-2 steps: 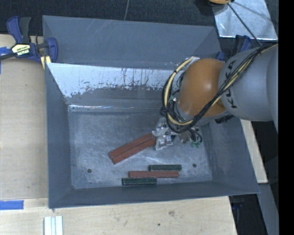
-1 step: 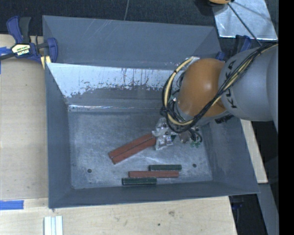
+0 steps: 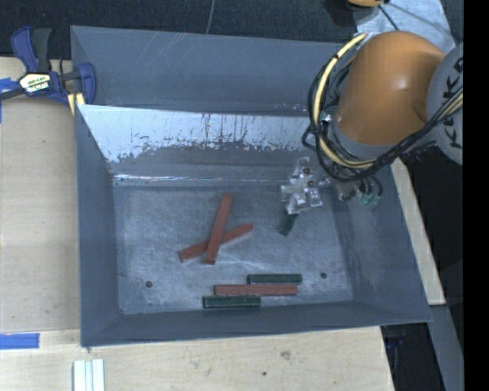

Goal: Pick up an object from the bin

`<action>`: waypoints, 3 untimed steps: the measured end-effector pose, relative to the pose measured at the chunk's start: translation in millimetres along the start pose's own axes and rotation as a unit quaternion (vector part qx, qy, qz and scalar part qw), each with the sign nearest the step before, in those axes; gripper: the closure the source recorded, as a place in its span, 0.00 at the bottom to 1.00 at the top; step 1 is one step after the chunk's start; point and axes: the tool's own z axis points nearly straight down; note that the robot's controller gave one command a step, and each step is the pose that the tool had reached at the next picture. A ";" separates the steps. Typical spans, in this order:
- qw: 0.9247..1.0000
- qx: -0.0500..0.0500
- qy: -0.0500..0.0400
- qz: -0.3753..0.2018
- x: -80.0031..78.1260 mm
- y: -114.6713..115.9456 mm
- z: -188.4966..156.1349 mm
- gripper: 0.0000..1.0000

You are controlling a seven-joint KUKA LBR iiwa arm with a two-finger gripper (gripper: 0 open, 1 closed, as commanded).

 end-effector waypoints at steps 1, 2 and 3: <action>1.000 0.000 0.001 0.000 0.3 0.2 0.4 0.00; 1.000 0.000 0.001 -0.001 0.3 0.2 0.4 0.00; 1.000 0.001 -0.004 -0.022 -10.7 -5.6 41.1 0.00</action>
Offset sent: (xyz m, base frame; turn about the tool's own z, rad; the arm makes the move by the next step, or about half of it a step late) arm 0.0000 0.0000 0.0000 0.0000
